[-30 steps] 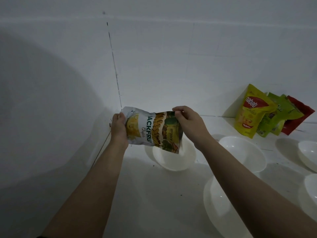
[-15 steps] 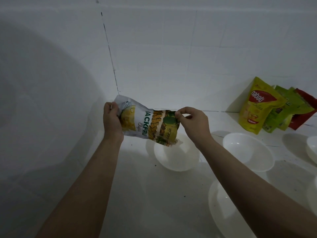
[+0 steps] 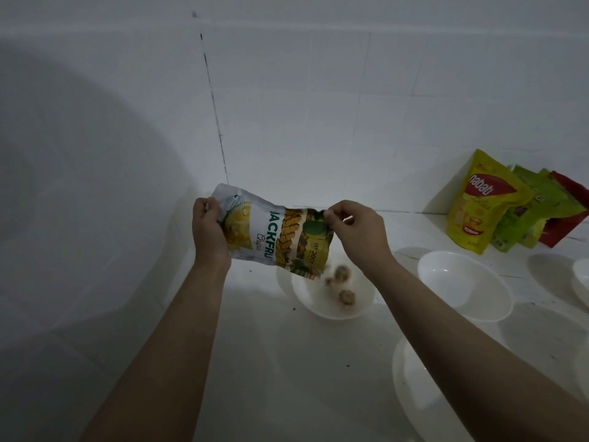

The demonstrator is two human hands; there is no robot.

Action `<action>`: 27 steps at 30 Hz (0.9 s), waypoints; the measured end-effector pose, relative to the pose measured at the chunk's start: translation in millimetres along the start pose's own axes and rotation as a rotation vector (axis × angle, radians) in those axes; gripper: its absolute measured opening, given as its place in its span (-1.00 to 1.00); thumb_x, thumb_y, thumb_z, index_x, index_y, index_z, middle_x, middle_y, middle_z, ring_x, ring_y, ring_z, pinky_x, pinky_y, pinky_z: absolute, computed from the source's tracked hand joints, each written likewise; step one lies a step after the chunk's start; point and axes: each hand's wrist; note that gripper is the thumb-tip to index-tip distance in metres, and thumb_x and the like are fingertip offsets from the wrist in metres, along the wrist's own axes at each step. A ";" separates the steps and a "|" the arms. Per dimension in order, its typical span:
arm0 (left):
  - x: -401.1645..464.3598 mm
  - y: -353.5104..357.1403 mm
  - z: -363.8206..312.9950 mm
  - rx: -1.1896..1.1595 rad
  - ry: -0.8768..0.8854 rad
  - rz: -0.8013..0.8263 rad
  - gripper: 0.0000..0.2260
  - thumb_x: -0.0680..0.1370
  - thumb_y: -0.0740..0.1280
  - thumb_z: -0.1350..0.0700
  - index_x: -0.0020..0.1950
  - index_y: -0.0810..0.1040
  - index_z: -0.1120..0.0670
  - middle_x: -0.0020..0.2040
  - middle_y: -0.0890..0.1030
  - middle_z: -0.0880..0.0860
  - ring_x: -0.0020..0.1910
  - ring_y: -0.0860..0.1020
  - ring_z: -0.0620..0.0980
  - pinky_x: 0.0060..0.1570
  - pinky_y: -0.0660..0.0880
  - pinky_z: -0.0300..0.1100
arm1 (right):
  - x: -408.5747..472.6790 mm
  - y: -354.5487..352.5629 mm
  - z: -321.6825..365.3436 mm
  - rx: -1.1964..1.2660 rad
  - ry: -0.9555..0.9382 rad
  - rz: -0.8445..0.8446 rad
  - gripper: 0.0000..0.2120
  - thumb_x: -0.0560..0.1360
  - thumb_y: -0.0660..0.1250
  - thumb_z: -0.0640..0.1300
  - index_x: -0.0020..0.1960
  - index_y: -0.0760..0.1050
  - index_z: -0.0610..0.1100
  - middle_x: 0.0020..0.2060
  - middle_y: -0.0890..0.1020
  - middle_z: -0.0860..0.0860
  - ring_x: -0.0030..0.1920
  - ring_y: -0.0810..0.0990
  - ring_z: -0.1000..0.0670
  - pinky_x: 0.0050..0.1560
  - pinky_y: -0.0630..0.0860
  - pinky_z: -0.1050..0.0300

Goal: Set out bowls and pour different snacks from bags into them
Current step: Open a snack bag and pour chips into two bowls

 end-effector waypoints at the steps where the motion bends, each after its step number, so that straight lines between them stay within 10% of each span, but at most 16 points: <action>1: 0.2 -1.0 0.0 -0.001 -0.001 -0.001 -0.73 0.65 0.13 0.13 -0.25 0.27 0.05 -0.30 0.42 0.00 -0.31 0.46 -0.05 -0.33 0.39 -0.25 | 0.2 -0.3 0.5 0.004 0.000 -0.001 -0.85 0.58 0.34 -0.06 -0.12 0.64 -0.07 -0.29 0.60 0.14 -0.31 0.48 0.16 -0.31 0.37 0.33; 27: 14.1 -17.1 3.3 -0.004 0.021 -0.007 -0.72 0.64 0.15 0.13 -0.28 0.26 0.03 -0.29 0.36 0.03 -0.30 0.40 -0.04 -0.33 0.31 -0.22 | 10.9 7.4 0.9 0.008 -0.028 0.121 -0.83 0.55 0.38 -0.06 -0.14 0.66 -0.12 -0.29 0.65 0.04 -0.25 0.55 0.09 -0.23 0.44 0.23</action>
Point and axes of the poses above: each hand's wrist, its own x-axis towards the middle knuckle, its own y-axis out of the palm, z = x × y
